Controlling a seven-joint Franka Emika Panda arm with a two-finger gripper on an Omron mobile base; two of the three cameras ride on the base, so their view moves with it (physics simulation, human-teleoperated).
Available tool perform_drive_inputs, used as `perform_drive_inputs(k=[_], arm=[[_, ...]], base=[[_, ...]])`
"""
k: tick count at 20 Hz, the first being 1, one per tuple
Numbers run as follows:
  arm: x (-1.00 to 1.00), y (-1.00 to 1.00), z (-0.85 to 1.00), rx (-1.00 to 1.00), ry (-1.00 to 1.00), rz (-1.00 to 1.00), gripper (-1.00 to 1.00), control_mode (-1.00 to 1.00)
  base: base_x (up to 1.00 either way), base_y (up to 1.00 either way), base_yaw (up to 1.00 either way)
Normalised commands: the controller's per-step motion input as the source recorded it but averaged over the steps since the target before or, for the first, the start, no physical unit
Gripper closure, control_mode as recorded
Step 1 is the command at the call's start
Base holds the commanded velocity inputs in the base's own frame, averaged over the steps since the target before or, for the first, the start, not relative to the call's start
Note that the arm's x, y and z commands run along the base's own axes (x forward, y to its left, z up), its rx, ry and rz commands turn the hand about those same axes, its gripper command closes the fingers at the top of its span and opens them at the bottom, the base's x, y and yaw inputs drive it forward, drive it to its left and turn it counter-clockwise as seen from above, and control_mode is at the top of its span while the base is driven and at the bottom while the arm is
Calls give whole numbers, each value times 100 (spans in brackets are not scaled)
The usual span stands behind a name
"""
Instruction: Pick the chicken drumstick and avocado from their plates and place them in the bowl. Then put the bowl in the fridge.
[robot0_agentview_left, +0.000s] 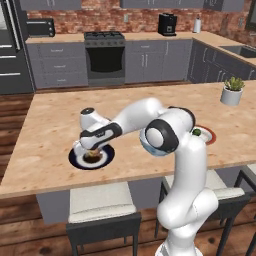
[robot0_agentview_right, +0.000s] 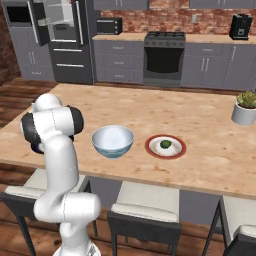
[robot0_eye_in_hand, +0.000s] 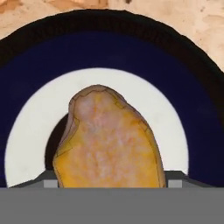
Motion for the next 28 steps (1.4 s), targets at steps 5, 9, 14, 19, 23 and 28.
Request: perform_drive_inputs(k=[5,9,14,19,23,28], arm=[[-12,-20,51,0,2,0,100,-100],[-19,-30,58,0,1,0,100,-100],[-23,-44,52,2,0,0,100,-100],[-22,-50,51,2,0,0,100,-100],[-21,-63,45,5,0,0,100,-100],[-18,-74,41,7,-1,0,100,-100]], base=[[0,0,0],[0,0,0],[0,0,0],[0,0,0],[0,0,0],[0,0,0]])
